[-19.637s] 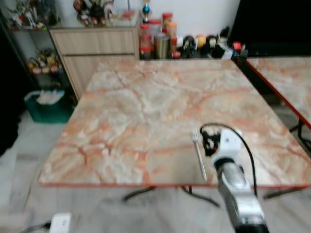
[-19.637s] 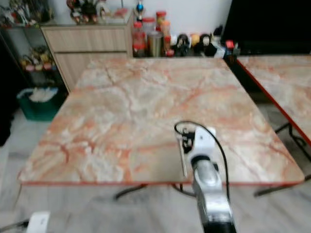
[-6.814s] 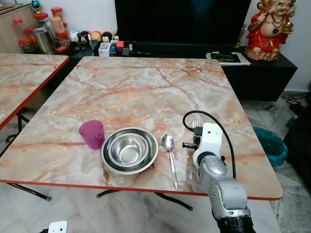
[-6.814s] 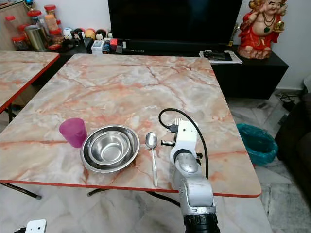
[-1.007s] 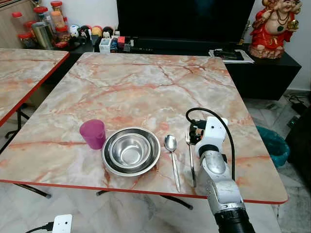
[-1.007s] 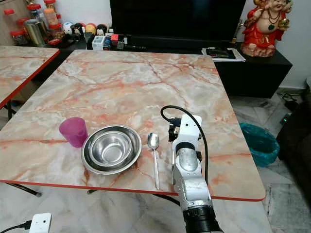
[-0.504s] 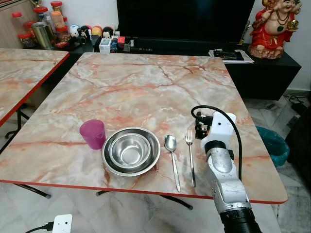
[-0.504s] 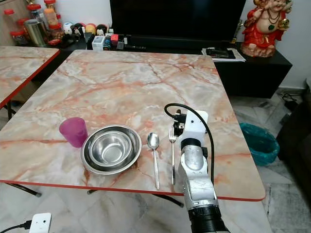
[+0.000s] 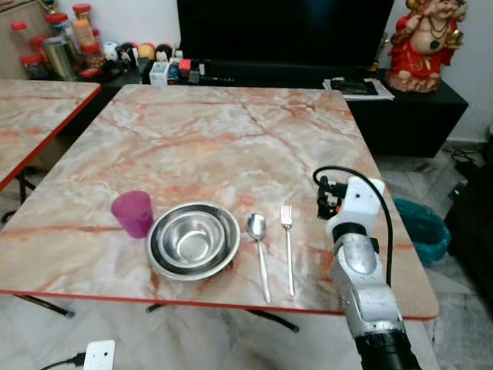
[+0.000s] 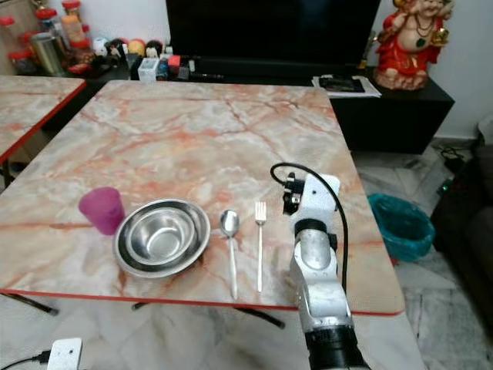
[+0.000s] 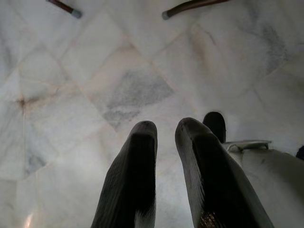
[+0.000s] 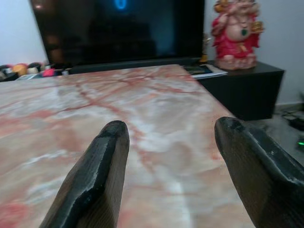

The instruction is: Setting the table

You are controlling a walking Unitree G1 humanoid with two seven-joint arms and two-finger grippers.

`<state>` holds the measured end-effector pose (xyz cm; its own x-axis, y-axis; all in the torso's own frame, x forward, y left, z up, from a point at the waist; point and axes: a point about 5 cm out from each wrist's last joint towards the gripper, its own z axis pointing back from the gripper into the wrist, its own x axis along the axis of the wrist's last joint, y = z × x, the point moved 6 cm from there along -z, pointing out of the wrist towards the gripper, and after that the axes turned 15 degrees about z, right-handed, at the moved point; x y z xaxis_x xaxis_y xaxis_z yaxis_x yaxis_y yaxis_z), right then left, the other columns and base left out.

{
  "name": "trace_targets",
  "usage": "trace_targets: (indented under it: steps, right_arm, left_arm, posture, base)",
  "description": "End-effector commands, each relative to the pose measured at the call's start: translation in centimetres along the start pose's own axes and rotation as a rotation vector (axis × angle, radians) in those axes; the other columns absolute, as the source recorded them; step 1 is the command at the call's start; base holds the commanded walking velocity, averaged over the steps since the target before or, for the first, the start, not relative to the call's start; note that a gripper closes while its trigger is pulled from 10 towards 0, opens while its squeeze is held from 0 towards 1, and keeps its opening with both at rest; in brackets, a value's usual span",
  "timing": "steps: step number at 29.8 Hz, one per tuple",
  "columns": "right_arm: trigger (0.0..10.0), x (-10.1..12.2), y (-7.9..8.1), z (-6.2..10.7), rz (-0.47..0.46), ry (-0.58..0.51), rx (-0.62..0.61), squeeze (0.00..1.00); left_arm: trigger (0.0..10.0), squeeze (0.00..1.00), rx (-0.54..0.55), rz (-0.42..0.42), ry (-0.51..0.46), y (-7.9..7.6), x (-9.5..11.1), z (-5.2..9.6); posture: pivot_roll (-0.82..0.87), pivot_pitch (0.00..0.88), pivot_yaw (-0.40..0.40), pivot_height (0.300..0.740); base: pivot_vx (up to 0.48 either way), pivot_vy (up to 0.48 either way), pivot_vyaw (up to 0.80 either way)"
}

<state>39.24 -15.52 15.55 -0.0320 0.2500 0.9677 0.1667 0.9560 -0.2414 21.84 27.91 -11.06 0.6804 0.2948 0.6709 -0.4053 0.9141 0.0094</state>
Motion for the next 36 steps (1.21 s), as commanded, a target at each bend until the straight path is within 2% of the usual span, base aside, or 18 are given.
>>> trace_targets:
  steps: [1, 13, 22, 24, 25, 26, 28, 30, 33, 36]
  right_arm:
    - [10.0, 0.2, 0.1, 0.1, -0.018, -0.006, 0.001, 0.00]
    - [10.0, 0.4, -0.1, 0.1, -0.018, -0.023, -0.009, 0.00]
    - [10.0, 0.0, -2.4, -0.2, 0.005, -0.007, -0.067, 0.00]
    - [10.0, -0.3, -3.4, -0.2, 0.024, -0.003, -0.086, 0.00]
    - [10.0, -0.5, -4.4, -0.3, 0.031, -0.001, -0.107, 0.00]
    - [10.0, -0.5, -4.4, -0.3, 0.031, -0.001, -0.107, 0.00]
    - [10.0, -0.8, -5.5, -0.3, 0.043, 0.004, -0.124, 0.00]
    - [10.0, -1.3, -7.0, -0.3, 0.070, 0.014, -0.150, 0.00]
    - [10.0, -2.7, -10.8, -0.1, 0.078, 0.056, -0.236, 0.00]
    - [10.0, -4.4, -13.1, 0.2, 0.076, 0.110, -0.283, 0.00]
  left_arm:
    - [10.0, 0.00, 0.006, -0.009, 0.008, 0.2, -0.3, 0.1]
    - [10.0, 0.00, 0.005, -0.009, 0.007, 0.2, -0.3, 0.1]
    - [10.0, 0.00, 0.005, -0.010, 0.014, 0.2, -0.5, 0.1]
    - [10.0, 0.00, 0.004, -0.011, 0.015, 0.2, -0.6, 0.1]
    - [10.0, 0.00, 0.004, -0.012, 0.016, 0.2, -0.6, 0.1]
    - [10.0, 0.00, 0.004, -0.012, 0.016, 0.2, -0.6, 0.1]
    - [10.0, 0.00, 0.004, -0.013, 0.017, 0.3, -0.6, 0.1]
    - [10.0, 0.00, 0.004, -0.013, 0.018, 0.3, -0.7, 0.1]
    - [10.0, 0.00, 0.003, -0.016, 0.020, 0.3, -0.7, 0.1]
    - [10.0, 0.00, 0.002, -0.019, 0.022, 0.3, -0.8, 0.2]
  posture:
    - [0.01, 0.096, -0.009, 0.740]
    - [0.01, 0.095, -0.008, 0.740]
    - [0.00, 0.087, -0.009, 0.740]
    - [0.00, 0.085, -0.010, 0.740]
    - [0.00, 0.083, -0.010, 0.740]
    - [0.00, 0.083, -0.010, 0.740]
    - [0.00, 0.080, -0.011, 0.740]
    - [0.00, 0.077, -0.010, 0.740]
    - [-0.01, 0.071, -0.010, 0.740]
    - [-0.01, 0.066, -0.010, 0.740]
  base:
    - [0.000, -0.247, -0.57]
    - [0.000, -0.246, -0.05]
    - [0.000, -0.244, 0.00]
    - [0.000, -0.240, 0.00]
    - [0.000, 0.000, 0.00]
    - [0.000, 0.000, 0.00]
    - [0.000, 0.000, 0.00]
    - [0.000, 0.000, 0.00]
    - [0.000, 0.000, 0.00]
    - [0.000, 0.000, 0.00]
